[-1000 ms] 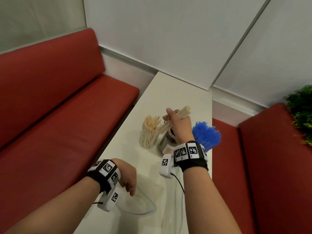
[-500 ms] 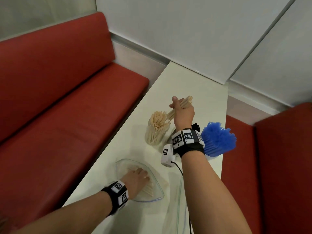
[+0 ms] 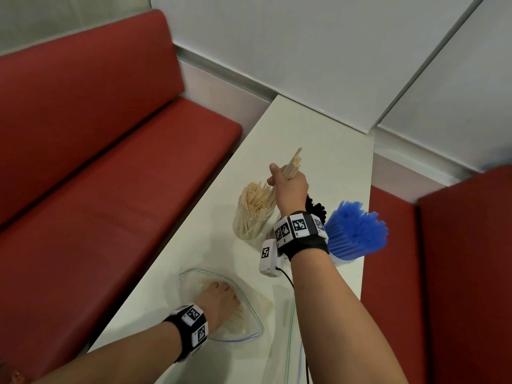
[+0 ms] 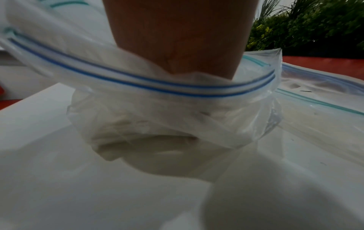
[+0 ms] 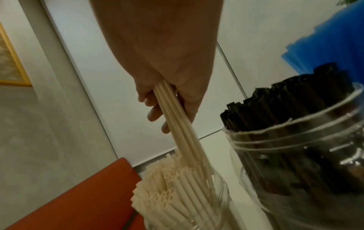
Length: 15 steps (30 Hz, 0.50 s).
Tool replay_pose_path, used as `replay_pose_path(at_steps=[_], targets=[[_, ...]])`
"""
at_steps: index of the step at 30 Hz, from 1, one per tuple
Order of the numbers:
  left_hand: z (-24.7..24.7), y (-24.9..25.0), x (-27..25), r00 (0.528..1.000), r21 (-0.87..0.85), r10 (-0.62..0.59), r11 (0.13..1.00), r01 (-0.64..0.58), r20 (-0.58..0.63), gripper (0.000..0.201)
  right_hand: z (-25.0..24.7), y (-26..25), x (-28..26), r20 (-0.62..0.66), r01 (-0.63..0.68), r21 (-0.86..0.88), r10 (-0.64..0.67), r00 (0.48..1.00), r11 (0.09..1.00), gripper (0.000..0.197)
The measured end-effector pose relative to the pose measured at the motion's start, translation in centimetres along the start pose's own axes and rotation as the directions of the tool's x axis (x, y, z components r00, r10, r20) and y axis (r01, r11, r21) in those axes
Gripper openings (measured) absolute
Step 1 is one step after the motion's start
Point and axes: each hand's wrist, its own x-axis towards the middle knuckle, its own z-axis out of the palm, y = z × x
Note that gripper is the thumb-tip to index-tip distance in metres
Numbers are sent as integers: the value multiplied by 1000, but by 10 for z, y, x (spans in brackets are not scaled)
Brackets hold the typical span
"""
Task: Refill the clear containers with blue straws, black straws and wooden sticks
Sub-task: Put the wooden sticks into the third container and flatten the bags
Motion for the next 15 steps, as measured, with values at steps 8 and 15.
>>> replay_pose_path(at_steps=[8, 15], targets=[[-11, -6, 1, 994, -92, -26, 995, 36, 107, 39, 12, 15, -3, 57, -53, 45, 50, 997, 998, 29], [-23, -19, 2, 995, -256, -8, 966, 33, 100, 34, 15, 16, -2, 42, 12, 121, -17, 999, 993, 22]])
